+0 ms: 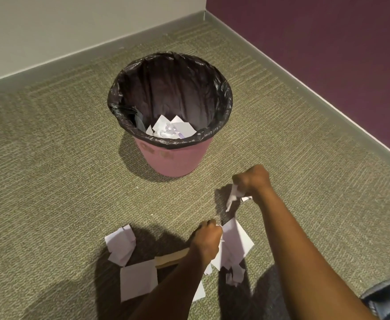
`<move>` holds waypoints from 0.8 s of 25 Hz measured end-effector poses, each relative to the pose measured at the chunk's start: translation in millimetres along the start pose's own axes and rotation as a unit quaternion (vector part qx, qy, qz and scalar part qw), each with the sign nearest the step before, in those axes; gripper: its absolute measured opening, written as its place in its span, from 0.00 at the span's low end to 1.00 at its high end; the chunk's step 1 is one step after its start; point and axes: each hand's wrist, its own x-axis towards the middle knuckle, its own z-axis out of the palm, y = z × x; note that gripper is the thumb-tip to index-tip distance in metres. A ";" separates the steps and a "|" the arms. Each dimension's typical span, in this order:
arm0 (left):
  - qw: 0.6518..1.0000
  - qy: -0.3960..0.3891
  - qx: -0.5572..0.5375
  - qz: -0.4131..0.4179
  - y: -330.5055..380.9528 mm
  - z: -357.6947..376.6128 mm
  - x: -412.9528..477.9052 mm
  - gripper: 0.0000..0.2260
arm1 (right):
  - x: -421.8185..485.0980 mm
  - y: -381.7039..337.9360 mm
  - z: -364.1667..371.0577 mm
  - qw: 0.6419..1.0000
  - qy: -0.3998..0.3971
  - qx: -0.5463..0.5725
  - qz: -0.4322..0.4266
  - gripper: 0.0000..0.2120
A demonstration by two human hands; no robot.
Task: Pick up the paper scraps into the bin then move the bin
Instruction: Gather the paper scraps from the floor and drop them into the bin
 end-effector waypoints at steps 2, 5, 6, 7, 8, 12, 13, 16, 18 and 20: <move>1.000 -0.006 0.002 0.001 0.9 -1.9 1.2 0.13 | -19.5 -26.3 -33.8 0.992 0.017 0.129 -0.010 0.07; 1.000 0.004 0.003 -0.003 1.3 -2.0 2.4 0.14 | -49.8 -65.4 -82.6 0.971 -0.007 0.232 -0.048 0.08; 1.000 0.004 -0.004 -0.008 1.8 -2.7 2.1 0.14 | -58.4 -77.5 -95.7 0.965 -0.012 0.255 -0.066 0.07; 1.000 0.003 -0.009 -0.012 1.6 -2.8 2.8 0.14 | -64.5 -88.4 -104.9 0.955 -0.011 0.284 -0.086 0.04; 1.000 0.002 -0.016 -0.015 1.4 -2.4 4.1 0.14 | -70.1 -100.1 -112.3 0.946 -0.009 0.306 -0.108 0.03; 0.998 -0.006 -0.048 -0.027 0.8 -1.9 7.0 0.13 | -80.2 -143.7 -109.7 0.928 -0.024 0.326 -0.177 0.08; 0.998 -0.006 -0.054 -0.031 0.5 -1.3 7.3 0.12 | -81.2 -153.0 -102.8 0.929 -0.031 0.318 -0.186 0.08; 0.996 -0.002 -0.075 -0.042 0.4 -0.2 8.1 0.12 | -80.9 -172.2 -82.6 0.935 -0.067 0.292 -0.191 0.09; 0.994 -0.001 -0.104 -0.043 -1.0 -0.3 9.1 0.13 | -80.5 -177.6 -74.1 0.939 -0.086 0.277 -0.183 0.14; 0.991 0.000 -0.127 -0.038 -1.0 -5.8 8.7 0.14 | -78.0 -177.2 -70.9 0.941 -0.100 0.266 -0.182 0.14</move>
